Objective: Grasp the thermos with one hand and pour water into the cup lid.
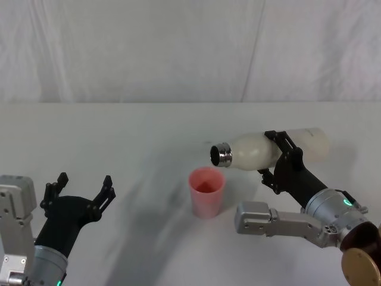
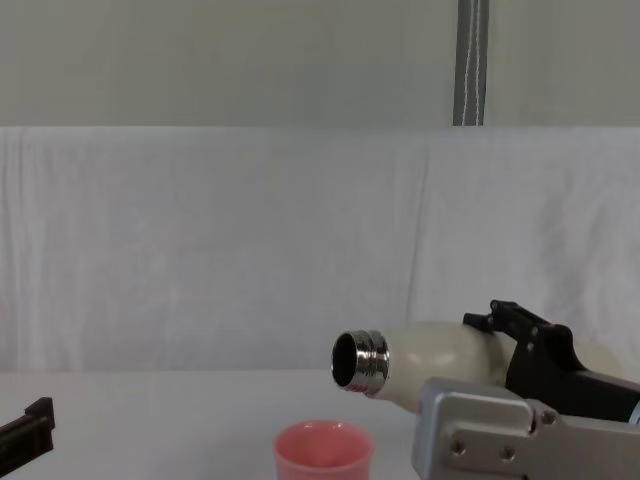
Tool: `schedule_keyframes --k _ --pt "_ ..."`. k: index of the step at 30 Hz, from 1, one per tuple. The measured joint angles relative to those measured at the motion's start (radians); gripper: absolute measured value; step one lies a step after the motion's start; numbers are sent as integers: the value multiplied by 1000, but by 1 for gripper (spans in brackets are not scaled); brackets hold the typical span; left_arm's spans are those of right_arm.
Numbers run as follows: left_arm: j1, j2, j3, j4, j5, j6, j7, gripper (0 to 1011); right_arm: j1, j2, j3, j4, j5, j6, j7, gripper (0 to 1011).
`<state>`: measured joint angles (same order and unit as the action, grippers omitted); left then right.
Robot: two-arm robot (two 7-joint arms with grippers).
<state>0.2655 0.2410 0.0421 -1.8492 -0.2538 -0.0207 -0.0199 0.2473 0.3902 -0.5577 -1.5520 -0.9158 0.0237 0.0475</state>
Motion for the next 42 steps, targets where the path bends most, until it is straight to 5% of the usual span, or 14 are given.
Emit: schedule_keyframes --k 42 --pt "0 0 0 0 0 0 0 1001 18 26 -34 -21 -78 31 -2 948"
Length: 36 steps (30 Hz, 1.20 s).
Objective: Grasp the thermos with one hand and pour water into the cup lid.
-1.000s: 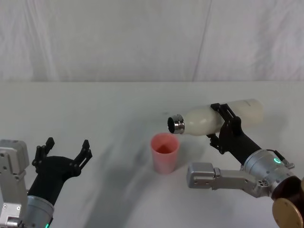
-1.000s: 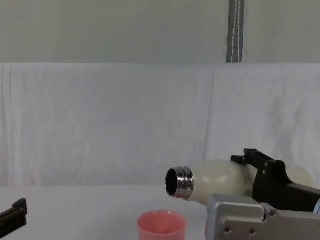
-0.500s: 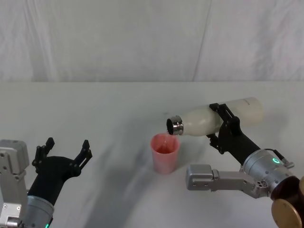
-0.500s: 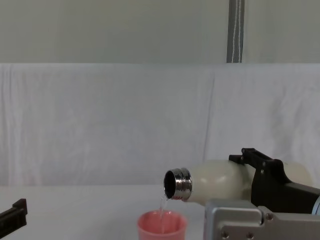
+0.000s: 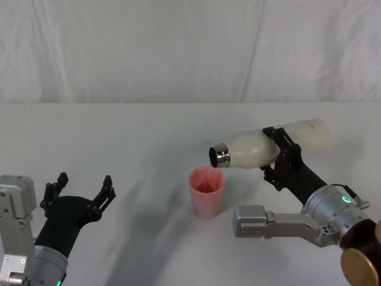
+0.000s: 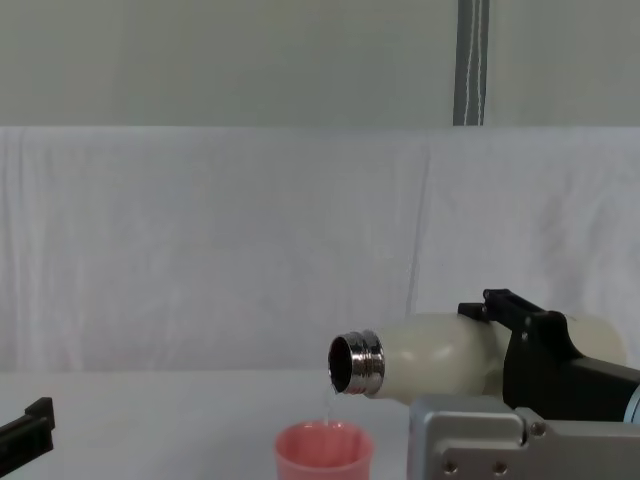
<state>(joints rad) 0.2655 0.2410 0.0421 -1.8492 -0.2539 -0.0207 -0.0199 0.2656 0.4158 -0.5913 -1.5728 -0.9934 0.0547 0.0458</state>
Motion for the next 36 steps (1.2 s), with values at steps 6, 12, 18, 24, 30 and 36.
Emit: schedule_keyframes --k 6,12,18,24,30,36 --pt "0 0 0 0 0 0 0 1001 3 1 0 -1 0 0 1 948" --pt "0 0 0 0 0 0 0 1001 6 3 0 -2 -4 1 4 948" --pt "0 0 0 0 0 0 0 1001 9 4 -3 -2 -8 2 6 948" --pt "0 0 0 0 0 0 0 1001 11 6 -5 -1 -10 3 9 948" --pt "0 0 0 0 0 0 0 1001 12 7 -6 0 -10 3 11 948" --pt "0 0 0 0 0 0 0 1001 13 7 -8 1 -10 2 11 948"
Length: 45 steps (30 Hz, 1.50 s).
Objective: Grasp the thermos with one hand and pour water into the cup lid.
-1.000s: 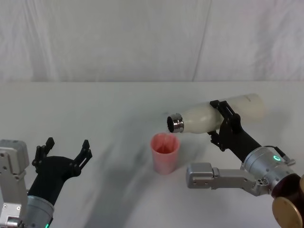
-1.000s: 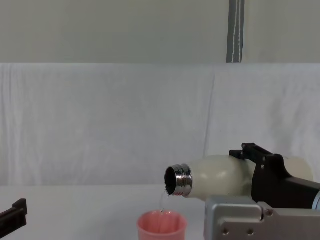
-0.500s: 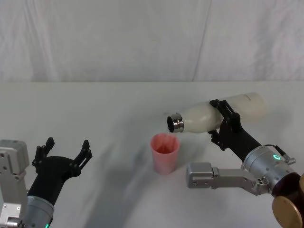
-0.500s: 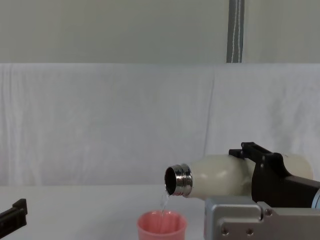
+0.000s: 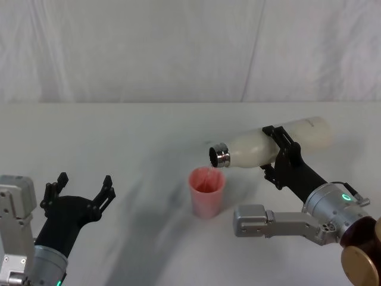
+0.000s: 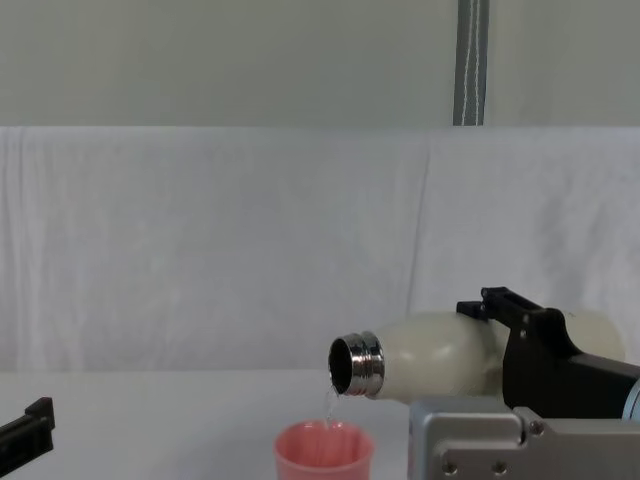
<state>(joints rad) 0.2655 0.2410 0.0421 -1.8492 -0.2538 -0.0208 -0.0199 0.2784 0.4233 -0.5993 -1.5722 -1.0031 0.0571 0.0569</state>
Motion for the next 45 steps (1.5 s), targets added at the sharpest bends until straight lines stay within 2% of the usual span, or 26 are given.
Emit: schedule_keyframes --k 45 --pt "0 0 0 0 0 0 0 1001 -4 -3 5 -1 0 8 -2 948"
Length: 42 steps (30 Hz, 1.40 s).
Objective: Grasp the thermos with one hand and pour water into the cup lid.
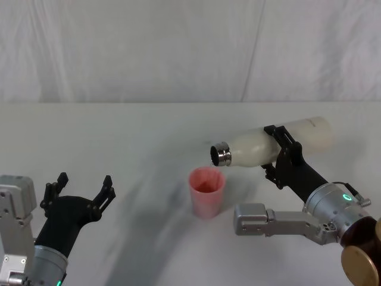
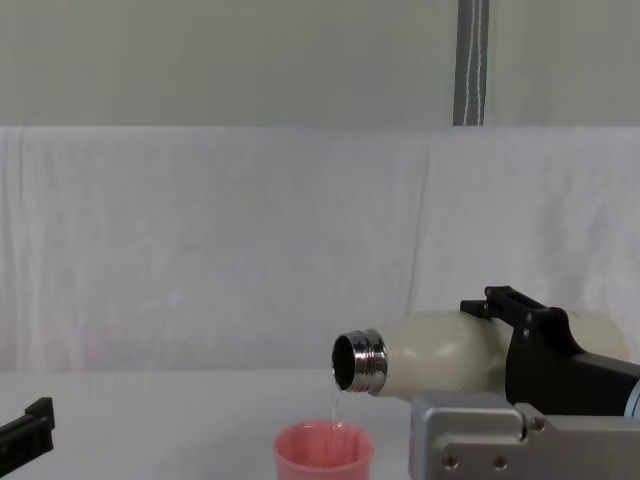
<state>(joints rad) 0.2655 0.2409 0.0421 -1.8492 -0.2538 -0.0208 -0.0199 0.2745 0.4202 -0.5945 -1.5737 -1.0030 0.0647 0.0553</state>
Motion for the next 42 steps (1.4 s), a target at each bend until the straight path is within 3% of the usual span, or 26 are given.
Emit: schedule_keyframes --k 9,26,42 --pt "0 0 0 0 0 0 0 1001 -8 -9 17 -5 38 -5 6 948" --pt "0 0 0 0 0 0 0 1001 -40 -48 92 -18 190 -74 -20 948" --pt "0 0 0 0 0 0 0 1001 -97 -112 208 -27 409 -152 -34 948"
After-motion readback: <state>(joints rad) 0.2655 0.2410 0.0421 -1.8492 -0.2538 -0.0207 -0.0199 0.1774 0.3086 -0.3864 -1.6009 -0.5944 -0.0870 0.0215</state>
